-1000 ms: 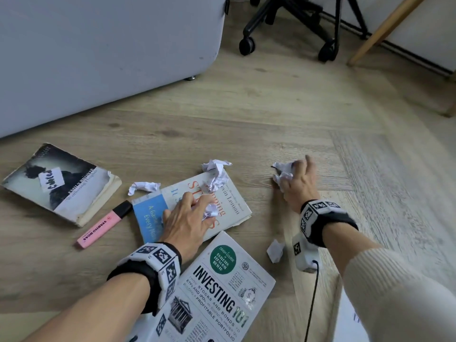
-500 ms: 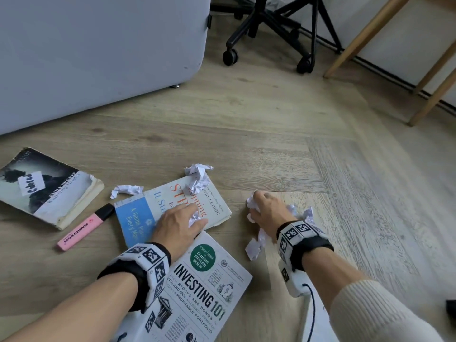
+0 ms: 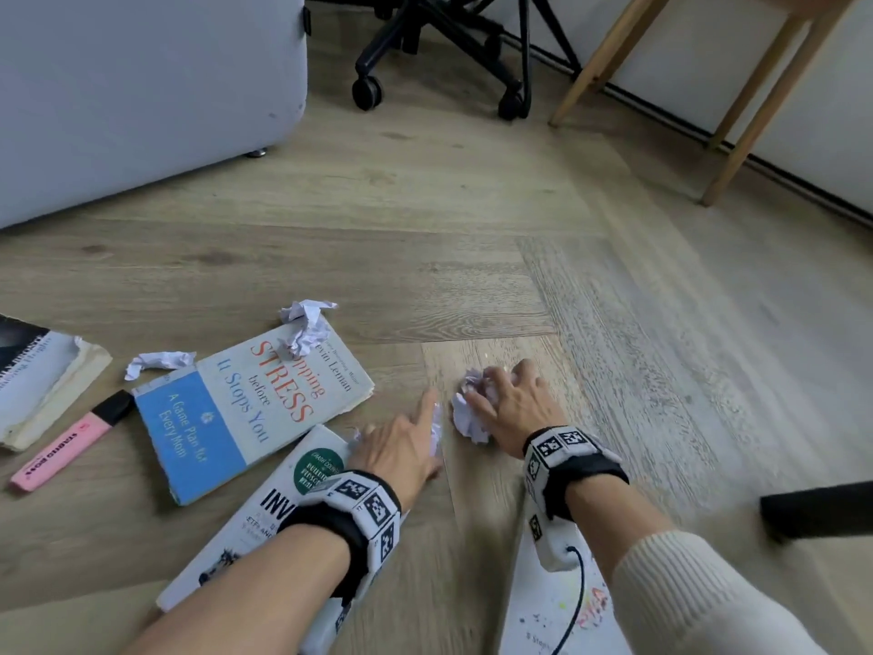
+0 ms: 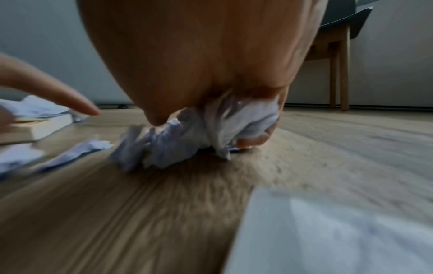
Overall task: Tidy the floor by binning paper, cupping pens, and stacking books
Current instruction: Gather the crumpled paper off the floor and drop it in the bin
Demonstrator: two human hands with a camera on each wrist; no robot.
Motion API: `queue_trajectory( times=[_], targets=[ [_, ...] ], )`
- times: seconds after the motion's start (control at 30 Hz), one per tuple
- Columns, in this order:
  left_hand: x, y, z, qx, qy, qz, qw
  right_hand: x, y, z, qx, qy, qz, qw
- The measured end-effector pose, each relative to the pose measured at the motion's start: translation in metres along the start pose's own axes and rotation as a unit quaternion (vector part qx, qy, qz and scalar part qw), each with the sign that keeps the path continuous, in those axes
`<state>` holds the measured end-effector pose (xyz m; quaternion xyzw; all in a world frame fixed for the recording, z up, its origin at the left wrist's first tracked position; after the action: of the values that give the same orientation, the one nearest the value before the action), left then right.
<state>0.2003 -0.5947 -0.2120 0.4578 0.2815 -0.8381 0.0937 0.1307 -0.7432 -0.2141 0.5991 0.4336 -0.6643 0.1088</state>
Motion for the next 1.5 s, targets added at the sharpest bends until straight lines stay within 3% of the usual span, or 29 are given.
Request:
queue_trajectory(
  times=[0.17, 0.23, 0.37, 0.47, 0.57, 0.67, 0.83, 1.0, 1.27, 1.4, 1.5],
  targets=[
    [0.009, 0.008, 0.004, 0.021, 0.060, -0.029, 0.998, 0.023, -0.032, -0.042, -0.146, 0.033, -0.015, 0.989],
    [0.012, 0.006, 0.008, 0.030, 0.072, -0.047, 0.996, 0.029, -0.041, -0.050, -0.169, 0.044, -0.022, 0.984],
    [0.016, 0.004, 0.011, 0.046, 0.104, -0.052, 0.992, 0.027, -0.043, -0.045, -0.143, 0.109, -0.037, 0.983],
    [0.008, 0.001, 0.010, 0.064, 0.059, -0.036, 0.996, 0.012, -0.043, -0.027, -0.104, 0.226, -0.024, 0.968],
    [-0.013, -0.006, 0.002, 0.060, 0.007, 0.020, 0.998, 0.005, -0.044, -0.008, -0.066, 0.394, -0.045, 0.916],
    [-0.030, -0.011, -0.004, 0.042, -0.009, 0.063, 0.997, -0.010, -0.049, -0.004, -0.066, 0.483, -0.039, 0.872],
    [-0.025, -0.007, 0.007, 0.022, 0.033, 0.030, 0.999, -0.027, -0.060, -0.012, -0.070, 0.590, -0.022, 0.804],
    [-0.010, 0.015, 0.017, 0.013, 0.062, 0.005, 0.998, -0.019, -0.089, -0.024, -0.076, 0.546, -0.069, 0.831],
    [0.007, 0.028, 0.020, 0.016, 0.100, -0.055, 0.993, -0.010, -0.109, -0.001, -0.053, 0.557, -0.061, 0.826],
    [-0.001, 0.025, 0.013, -0.019, 0.102, -0.047, 0.994, -0.016, -0.114, 0.003, -0.057, 0.552, -0.058, 0.830],
    [-0.024, 0.011, 0.012, -0.005, 0.078, -0.018, 0.997, -0.021, -0.110, -0.002, -0.059, 0.550, -0.047, 0.832]
  ],
)
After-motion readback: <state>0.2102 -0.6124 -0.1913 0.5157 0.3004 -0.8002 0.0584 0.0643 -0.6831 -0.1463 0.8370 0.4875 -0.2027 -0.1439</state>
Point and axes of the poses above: each hand's wrist, its own y-axis towards the middle knuckle, its own x-axis out of the palm, z = x × y, the point moved 10 cm from there along y, towards the middle knuckle, and after that the axes turned 11 degrees about -z, right-handed, at the moved point
